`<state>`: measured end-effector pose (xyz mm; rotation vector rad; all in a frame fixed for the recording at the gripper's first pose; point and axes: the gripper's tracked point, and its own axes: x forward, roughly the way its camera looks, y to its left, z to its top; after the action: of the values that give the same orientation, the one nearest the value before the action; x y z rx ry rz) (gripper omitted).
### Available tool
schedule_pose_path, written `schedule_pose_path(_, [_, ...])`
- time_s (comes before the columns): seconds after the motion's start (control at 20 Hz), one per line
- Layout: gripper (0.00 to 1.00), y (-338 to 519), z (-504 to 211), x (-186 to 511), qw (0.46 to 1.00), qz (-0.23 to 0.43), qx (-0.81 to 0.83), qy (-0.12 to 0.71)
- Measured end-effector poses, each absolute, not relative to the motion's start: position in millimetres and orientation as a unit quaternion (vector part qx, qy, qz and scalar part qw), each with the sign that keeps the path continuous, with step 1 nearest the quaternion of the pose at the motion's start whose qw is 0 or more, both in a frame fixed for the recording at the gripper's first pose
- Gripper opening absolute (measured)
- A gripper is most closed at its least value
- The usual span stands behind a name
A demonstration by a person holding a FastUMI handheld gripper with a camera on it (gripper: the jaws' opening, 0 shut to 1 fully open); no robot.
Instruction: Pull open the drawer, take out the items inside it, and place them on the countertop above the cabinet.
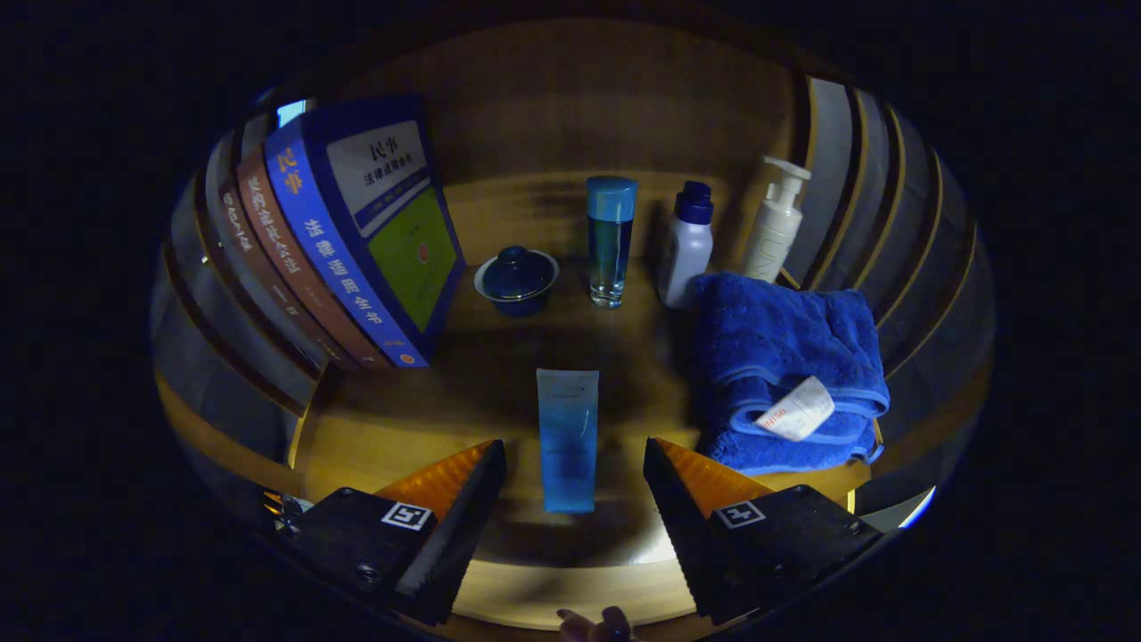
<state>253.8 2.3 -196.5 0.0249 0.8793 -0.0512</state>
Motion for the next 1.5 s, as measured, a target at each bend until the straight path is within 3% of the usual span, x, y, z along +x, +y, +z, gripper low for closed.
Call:
schedule_pose_path(0.65, [1.0, 18, -127, 75, 0.965, 0.036, 0.05, 0.254])
schedule_pose_path(0.9, [1.0, 14, -150, 10, 0.975, 0.034, 0.062, 0.21])
schedule_pose_path(1.15, [1.0, 0, -198, -44, 0.974, 0.017, 0.058, 0.218])
schedule_pose_path(1.5, [1.0, -18, -265, -55, 0.968, -0.01, 0.049, 0.247])
